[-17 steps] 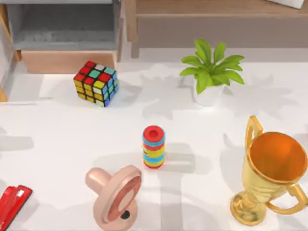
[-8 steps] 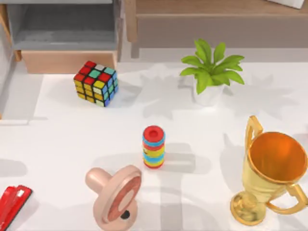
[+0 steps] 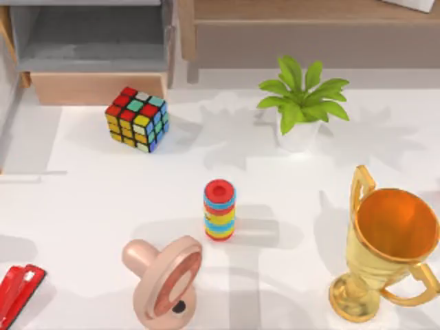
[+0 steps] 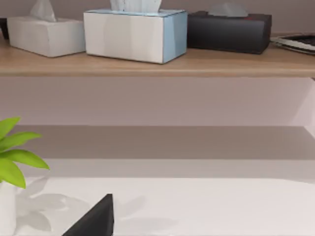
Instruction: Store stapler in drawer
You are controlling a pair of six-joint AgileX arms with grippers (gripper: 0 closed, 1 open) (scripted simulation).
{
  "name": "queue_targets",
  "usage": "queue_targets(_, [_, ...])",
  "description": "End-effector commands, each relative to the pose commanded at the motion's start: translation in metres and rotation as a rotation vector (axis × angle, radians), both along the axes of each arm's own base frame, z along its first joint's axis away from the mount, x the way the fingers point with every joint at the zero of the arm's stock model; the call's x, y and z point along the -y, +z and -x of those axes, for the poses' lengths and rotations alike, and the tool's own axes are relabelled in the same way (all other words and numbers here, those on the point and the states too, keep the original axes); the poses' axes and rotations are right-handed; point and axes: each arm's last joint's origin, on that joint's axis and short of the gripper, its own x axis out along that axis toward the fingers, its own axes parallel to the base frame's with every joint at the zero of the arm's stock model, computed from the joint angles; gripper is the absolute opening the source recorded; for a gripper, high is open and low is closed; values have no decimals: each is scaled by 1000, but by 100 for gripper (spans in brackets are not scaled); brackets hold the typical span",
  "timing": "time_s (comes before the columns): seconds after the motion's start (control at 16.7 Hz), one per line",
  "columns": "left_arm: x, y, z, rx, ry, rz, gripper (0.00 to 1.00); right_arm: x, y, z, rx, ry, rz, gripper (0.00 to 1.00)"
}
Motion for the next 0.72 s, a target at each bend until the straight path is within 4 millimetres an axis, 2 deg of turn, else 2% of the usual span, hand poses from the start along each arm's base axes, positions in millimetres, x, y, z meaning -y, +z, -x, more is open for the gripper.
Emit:
queue_targets(0.66, [0,0,0,0,0,0,98,0,0,0,0,0,0,100])
queue_targets(0.72, [0,0,0,0,0,0,100,0,0,0,0,0,0,100])
